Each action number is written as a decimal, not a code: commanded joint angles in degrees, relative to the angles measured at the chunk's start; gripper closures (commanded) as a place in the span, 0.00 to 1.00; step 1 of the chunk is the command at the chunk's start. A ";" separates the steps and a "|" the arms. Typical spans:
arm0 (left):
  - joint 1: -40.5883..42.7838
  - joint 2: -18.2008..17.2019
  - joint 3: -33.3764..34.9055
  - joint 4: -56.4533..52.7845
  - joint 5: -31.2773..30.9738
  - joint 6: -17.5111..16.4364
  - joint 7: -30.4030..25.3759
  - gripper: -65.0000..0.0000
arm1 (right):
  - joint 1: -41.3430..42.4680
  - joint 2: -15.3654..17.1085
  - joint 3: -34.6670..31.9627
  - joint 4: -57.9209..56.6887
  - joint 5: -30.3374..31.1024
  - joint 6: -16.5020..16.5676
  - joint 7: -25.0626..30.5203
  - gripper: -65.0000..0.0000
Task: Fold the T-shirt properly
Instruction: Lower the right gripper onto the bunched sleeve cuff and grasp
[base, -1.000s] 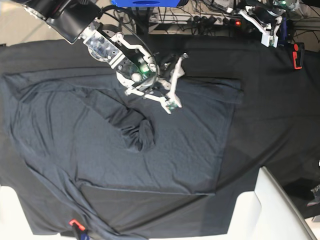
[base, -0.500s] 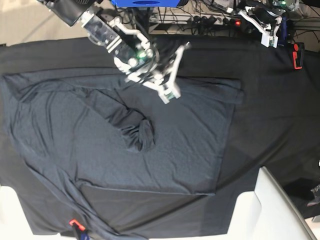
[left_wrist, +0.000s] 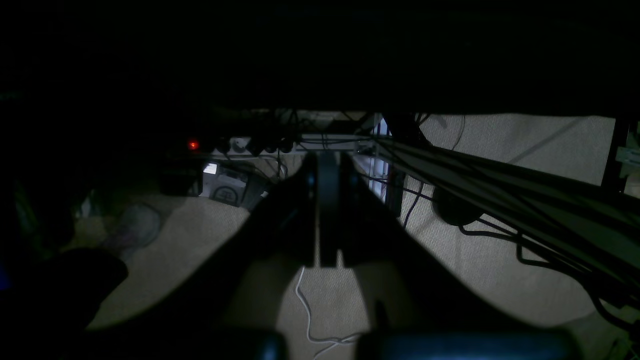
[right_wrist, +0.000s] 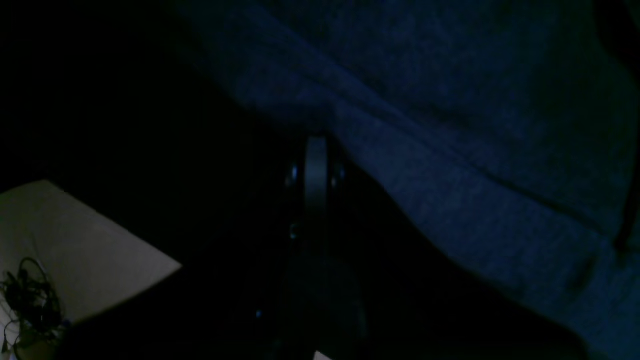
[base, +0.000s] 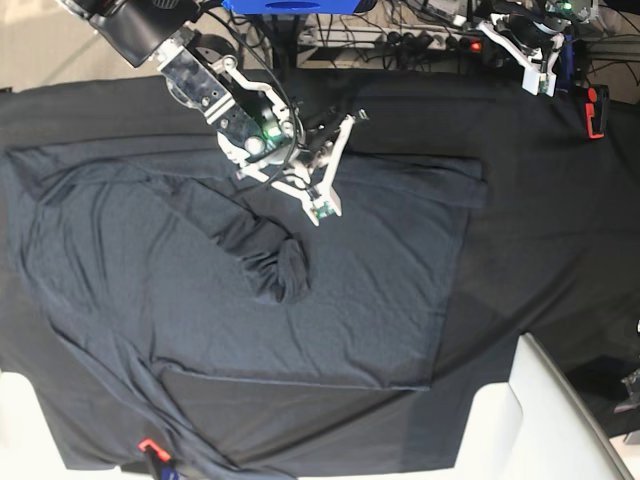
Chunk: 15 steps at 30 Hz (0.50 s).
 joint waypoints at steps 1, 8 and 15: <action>0.56 -0.54 -0.20 0.73 -0.46 -0.47 -0.69 1.00 | 1.49 -0.46 0.12 0.07 0.10 0.33 0.64 0.99; 0.56 -0.54 -0.20 0.73 -0.28 -0.47 -0.69 1.00 | 3.68 -0.55 0.12 -3.62 0.18 0.33 0.81 0.99; 0.56 -0.54 -0.20 0.73 -0.46 -0.47 -0.69 1.00 | 5.35 -0.64 1.00 -5.38 0.27 0.33 0.81 0.99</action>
